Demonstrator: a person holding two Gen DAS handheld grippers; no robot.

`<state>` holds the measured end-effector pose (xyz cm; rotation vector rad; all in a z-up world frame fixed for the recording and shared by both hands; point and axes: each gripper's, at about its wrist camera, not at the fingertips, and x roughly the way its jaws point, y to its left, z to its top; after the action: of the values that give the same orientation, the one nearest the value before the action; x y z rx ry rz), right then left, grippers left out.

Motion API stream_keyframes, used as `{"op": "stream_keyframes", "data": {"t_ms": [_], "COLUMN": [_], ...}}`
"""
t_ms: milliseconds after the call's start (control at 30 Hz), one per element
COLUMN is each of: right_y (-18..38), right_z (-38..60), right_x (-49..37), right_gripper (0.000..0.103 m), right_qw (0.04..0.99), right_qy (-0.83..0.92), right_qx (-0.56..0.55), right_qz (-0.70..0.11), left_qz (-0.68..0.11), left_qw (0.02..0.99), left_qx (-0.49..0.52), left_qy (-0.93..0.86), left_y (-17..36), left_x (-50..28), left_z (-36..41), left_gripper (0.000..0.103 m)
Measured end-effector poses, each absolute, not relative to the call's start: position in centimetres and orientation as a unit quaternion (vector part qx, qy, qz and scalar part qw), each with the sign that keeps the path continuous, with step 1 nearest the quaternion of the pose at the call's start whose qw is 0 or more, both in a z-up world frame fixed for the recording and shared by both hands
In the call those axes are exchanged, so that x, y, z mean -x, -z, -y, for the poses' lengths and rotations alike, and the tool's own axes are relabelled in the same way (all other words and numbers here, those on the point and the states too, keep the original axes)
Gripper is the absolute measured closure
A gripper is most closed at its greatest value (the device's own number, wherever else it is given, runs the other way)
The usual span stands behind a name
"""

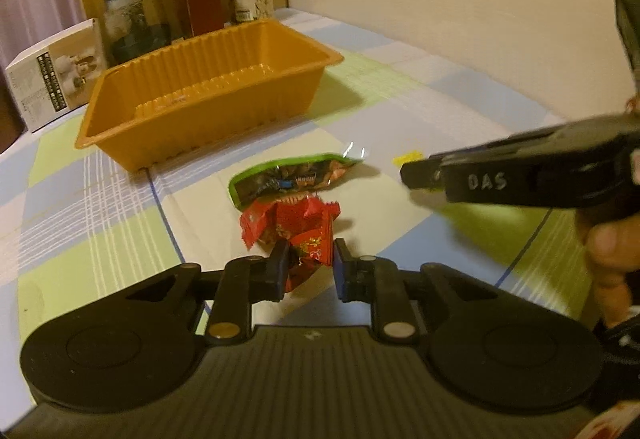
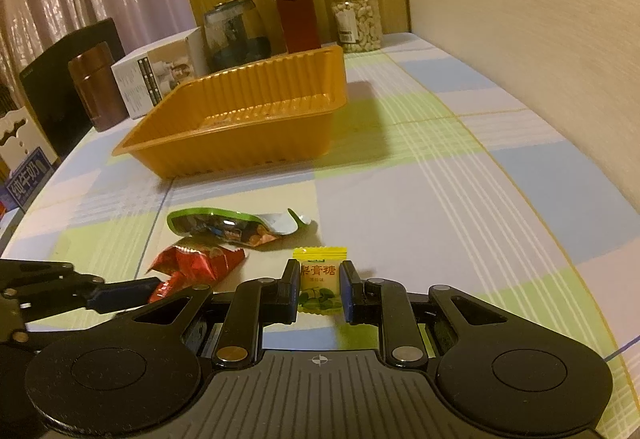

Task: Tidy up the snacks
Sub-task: 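Grasp the red candy packet with the left gripper while the right gripper grasps the yellow candy, then carry both candies into the tray and open both grippers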

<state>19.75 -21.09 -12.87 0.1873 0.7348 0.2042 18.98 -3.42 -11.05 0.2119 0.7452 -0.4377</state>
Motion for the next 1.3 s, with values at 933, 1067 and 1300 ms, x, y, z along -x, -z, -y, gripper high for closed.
{"op": "stream_keyframes", "data": {"t_ms": [933, 1067, 1300], "right_y": [6.7, 6.3, 5.8], "right_z": [18.0, 17.8, 17.5], "right_x": [-24.6, -26.1, -28.6], "right_gripper": [0.082, 0.082, 0.082], "right_qw": [0.948, 0.949, 0.952], "right_qy": [-0.143, -0.146, -0.146], "right_qx": [-0.085, -0.086, -0.084], "right_qz": [-0.272, -0.265, -0.254], "left_qz": [-0.302, -0.302, -0.308], "left_qw": [0.942, 0.942, 0.941], "left_qx": [-0.012, -0.008, -0.003], "left_qy": [0.145, 0.143, 0.144], "left_y": [4.1, 4.1, 4.4], "left_x": [-26.4, -27.8, -29.8], "left_z": [-2.1, -2.3, -2.4], "left_gripper": [0.083, 0.083, 0.083]}}
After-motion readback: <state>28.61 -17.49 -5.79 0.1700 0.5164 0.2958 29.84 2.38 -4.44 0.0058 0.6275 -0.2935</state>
